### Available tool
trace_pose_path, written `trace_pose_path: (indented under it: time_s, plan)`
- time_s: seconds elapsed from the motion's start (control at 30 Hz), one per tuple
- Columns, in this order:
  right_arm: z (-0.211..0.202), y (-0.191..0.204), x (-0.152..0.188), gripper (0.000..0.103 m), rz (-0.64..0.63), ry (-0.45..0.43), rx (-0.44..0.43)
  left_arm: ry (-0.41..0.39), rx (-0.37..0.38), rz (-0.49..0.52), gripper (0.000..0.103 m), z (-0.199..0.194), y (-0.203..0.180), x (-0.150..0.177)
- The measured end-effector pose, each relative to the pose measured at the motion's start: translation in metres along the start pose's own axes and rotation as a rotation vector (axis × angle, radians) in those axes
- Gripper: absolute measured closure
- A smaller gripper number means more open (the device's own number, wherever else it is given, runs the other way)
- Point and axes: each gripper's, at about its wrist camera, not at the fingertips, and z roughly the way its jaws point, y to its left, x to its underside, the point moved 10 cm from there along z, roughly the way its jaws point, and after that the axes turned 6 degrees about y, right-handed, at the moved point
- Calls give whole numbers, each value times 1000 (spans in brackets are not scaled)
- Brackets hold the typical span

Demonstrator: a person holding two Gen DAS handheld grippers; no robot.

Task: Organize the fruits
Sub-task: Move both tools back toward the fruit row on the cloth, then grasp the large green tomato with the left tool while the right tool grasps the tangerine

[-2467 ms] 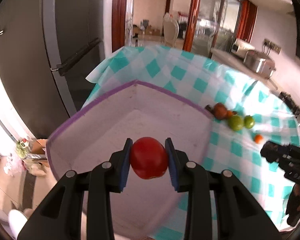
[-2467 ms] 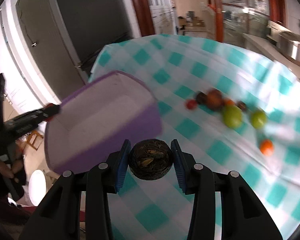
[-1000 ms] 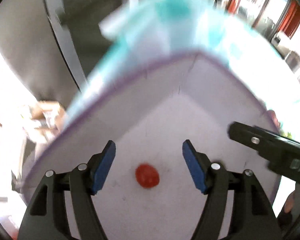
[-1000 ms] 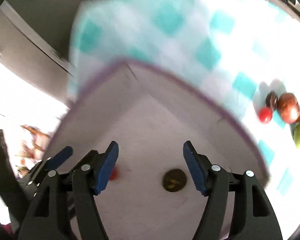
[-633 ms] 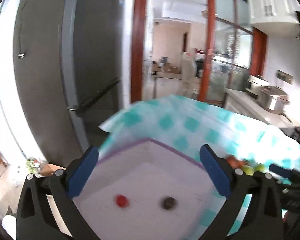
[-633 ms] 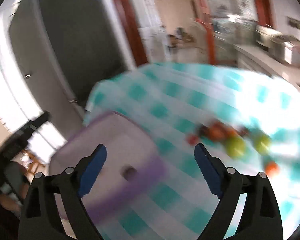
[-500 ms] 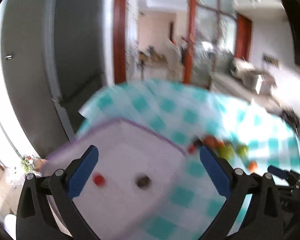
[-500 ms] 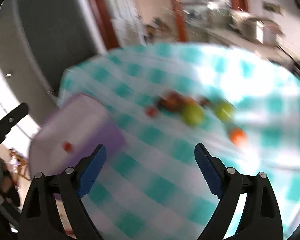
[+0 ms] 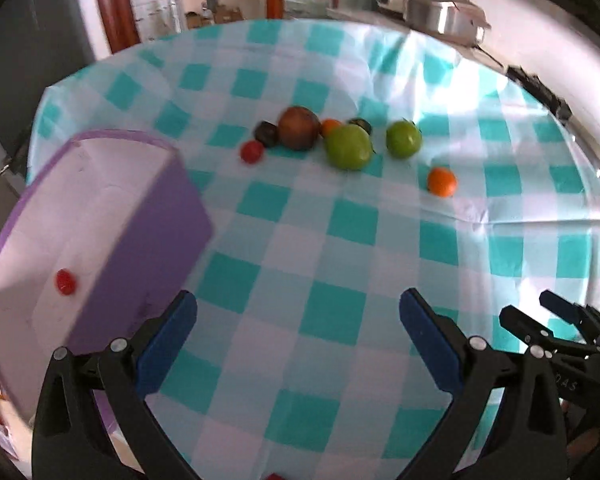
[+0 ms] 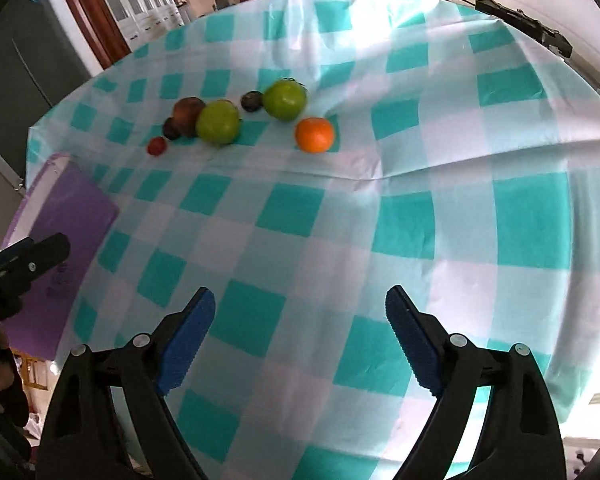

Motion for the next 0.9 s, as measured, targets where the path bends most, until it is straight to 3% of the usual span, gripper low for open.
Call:
trace_pose_path:
  time_s: [0.33, 0.53, 0.67, 0.77, 0.9]
  plan:
    - [50, -23, -82, 23, 84, 7, 59, 10, 17, 71, 2, 77, -19, -77]
    - [106, -10, -121, 36, 85, 41, 79, 63, 95, 5, 2, 133, -17, -108]
    - [133, -13, -136, 46, 126, 50, 84, 70, 125, 14, 2, 156, -21, -119]
    - [141, -13, -145, 46, 120, 27, 103, 61, 141, 11, 2, 166, -25, -128]
    - [146, -8, -155, 58, 74, 10, 145, 42, 169, -12, 2, 176, -33, -147]
